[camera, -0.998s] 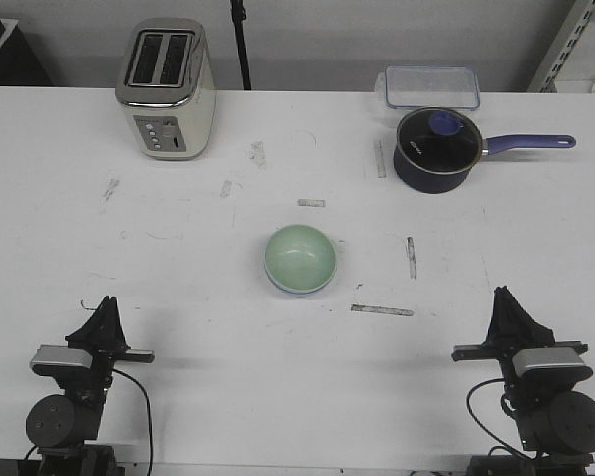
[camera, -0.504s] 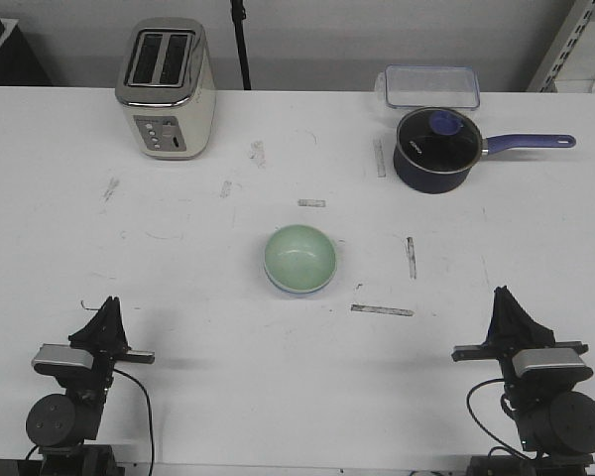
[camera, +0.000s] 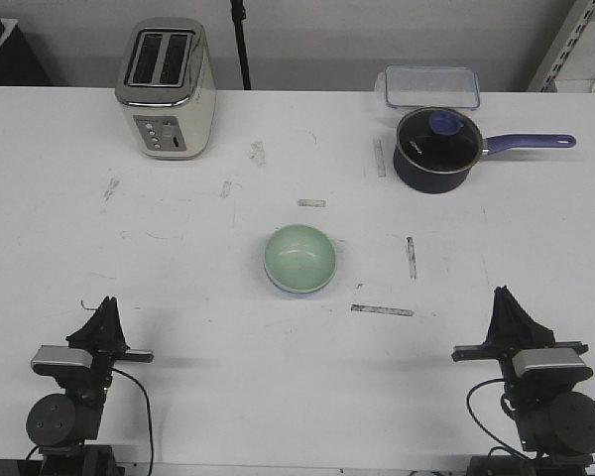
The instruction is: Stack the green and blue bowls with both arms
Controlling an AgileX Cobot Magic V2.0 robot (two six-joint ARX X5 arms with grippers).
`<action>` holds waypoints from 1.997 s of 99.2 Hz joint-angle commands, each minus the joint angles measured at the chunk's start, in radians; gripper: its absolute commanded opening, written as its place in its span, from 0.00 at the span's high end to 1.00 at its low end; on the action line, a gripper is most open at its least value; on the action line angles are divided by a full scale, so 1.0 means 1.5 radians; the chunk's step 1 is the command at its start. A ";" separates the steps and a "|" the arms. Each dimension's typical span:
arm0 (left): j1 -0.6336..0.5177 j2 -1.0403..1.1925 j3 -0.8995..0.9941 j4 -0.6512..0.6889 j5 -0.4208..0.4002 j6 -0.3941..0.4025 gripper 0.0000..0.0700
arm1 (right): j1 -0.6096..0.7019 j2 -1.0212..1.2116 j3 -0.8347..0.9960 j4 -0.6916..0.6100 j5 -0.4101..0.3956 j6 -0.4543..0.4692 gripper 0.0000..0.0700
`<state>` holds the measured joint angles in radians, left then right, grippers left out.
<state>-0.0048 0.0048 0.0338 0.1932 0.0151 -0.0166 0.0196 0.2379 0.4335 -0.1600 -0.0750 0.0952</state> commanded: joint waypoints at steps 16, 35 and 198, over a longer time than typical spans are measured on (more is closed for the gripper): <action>-0.011 -0.001 -0.015 0.007 -0.012 -0.002 1.00 | 0.001 -0.001 0.001 0.007 0.001 0.008 0.98; -0.011 -0.001 -0.015 0.007 -0.012 -0.002 1.00 | 0.001 -0.001 0.001 0.007 0.001 0.008 0.98; -0.011 -0.001 -0.015 0.007 -0.012 -0.002 1.00 | 0.000 -0.158 -0.222 0.082 0.032 -0.034 0.98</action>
<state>-0.0208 0.0048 0.0338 0.1932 -0.0013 -0.0166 0.0196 0.0006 0.1123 -0.0666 -0.0292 0.0517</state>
